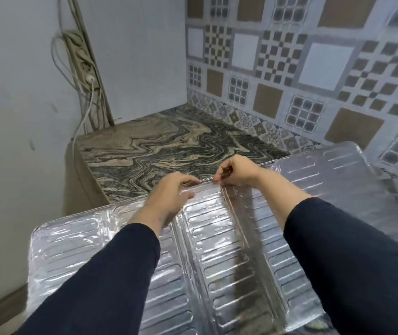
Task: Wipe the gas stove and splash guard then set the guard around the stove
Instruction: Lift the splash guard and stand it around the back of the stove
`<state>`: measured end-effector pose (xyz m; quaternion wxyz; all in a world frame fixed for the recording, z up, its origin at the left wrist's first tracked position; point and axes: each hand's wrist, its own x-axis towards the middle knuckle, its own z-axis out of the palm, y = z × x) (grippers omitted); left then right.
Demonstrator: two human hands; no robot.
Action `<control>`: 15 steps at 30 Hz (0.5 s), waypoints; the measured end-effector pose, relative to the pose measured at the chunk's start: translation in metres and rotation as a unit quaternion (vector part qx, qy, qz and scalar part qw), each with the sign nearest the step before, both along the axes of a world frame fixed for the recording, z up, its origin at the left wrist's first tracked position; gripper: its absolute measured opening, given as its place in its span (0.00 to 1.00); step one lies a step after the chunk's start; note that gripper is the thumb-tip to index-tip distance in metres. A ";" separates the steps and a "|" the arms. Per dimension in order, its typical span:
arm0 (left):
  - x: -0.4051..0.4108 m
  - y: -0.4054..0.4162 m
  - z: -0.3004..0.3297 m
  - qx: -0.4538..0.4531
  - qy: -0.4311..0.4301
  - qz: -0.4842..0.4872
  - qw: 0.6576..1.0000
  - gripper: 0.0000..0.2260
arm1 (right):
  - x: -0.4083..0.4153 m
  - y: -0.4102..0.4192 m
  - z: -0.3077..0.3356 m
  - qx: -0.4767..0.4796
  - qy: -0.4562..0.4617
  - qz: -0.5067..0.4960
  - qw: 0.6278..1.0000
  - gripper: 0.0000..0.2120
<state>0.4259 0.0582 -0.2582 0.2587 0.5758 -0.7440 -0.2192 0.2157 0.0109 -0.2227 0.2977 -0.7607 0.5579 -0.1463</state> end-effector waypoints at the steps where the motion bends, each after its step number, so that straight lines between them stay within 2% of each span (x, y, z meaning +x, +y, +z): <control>1: 0.001 0.000 0.012 -0.021 -0.005 -0.003 1.000 0.13 | 0.002 0.004 0.014 -0.021 -0.001 -0.007 1.000 0.09; 3: 0.003 0.001 0.038 -0.062 -0.016 -0.019 0.998 0.13 | 0.003 0.012 0.039 -0.071 0.011 -0.023 0.997 0.15; 9: 0.007 0.007 0.111 -0.158 -0.039 -0.054 0.985 0.16 | -0.002 0.046 0.103 -0.165 0.018 -0.059 0.984 0.08; 15: 0.029 0.008 0.142 -0.195 -0.068 -0.044 0.977 0.16 | -0.041 0.074 0.128 -0.227 0.059 -0.114 0.965 0.13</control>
